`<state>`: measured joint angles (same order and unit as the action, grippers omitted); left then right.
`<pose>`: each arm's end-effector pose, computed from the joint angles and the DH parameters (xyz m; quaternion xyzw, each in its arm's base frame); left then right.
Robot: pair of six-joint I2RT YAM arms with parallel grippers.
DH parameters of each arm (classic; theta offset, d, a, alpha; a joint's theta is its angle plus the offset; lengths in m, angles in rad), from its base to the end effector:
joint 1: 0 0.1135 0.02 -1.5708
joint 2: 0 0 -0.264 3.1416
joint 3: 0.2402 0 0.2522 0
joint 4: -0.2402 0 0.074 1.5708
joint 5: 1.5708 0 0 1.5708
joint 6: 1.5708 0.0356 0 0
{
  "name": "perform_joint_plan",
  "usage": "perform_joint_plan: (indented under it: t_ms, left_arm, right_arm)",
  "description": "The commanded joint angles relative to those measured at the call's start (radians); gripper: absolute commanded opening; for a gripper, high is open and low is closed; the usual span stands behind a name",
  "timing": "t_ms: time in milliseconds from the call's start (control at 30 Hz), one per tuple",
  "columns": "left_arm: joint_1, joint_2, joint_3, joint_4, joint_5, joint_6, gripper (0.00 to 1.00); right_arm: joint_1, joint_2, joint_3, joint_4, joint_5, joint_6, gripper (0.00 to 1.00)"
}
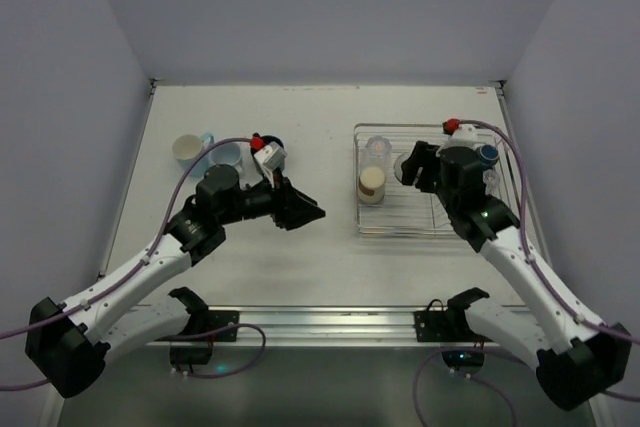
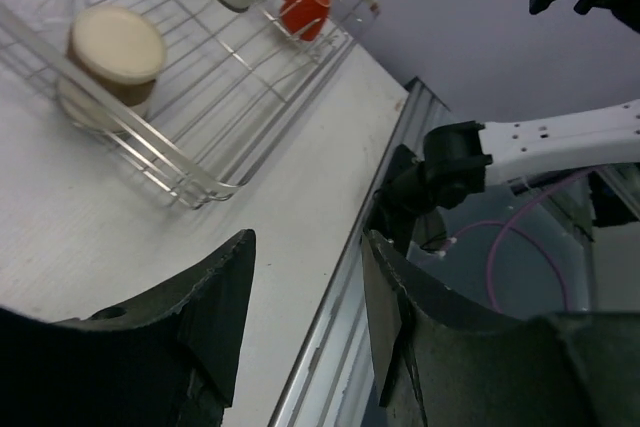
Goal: Unload the cups from the dish rack
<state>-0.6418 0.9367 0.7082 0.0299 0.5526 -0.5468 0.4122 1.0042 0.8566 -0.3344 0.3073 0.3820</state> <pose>0.1635 -0.1455 0.3086 0.2080 0.7353 -0.5162 0.3868 0.2105 0.0803 0.3095 0.0665 0.8465 0.0772 0.5226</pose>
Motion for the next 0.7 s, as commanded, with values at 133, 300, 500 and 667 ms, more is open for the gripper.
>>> perform_joint_plan:
  t_ms: [133, 300, 500, 667]
  left_arm:
    - [-0.100, 0.105, -0.067, 0.453, 0.073, -0.229, 0.60]
    - [-0.116, 0.185, -0.056, 0.547, 0.058, -0.262, 0.64]
    - [-0.127, 0.247, -0.052, 0.651, 0.044, -0.295, 0.65]
    - [-0.128, 0.274, -0.050, 0.682, 0.032, -0.295, 0.60]
  right_arm:
    - [0.011, -0.361, -0.234, 0.299, -0.588, 0.247, 0.19]
    - [0.022, -0.398, -0.324, 0.569, -0.809, 0.445, 0.19]
    - [0.037, -0.363, -0.367, 0.664, -0.876, 0.508, 0.19]
    - [0.039, -0.343, -0.410, 0.745, -0.902, 0.558, 0.19]
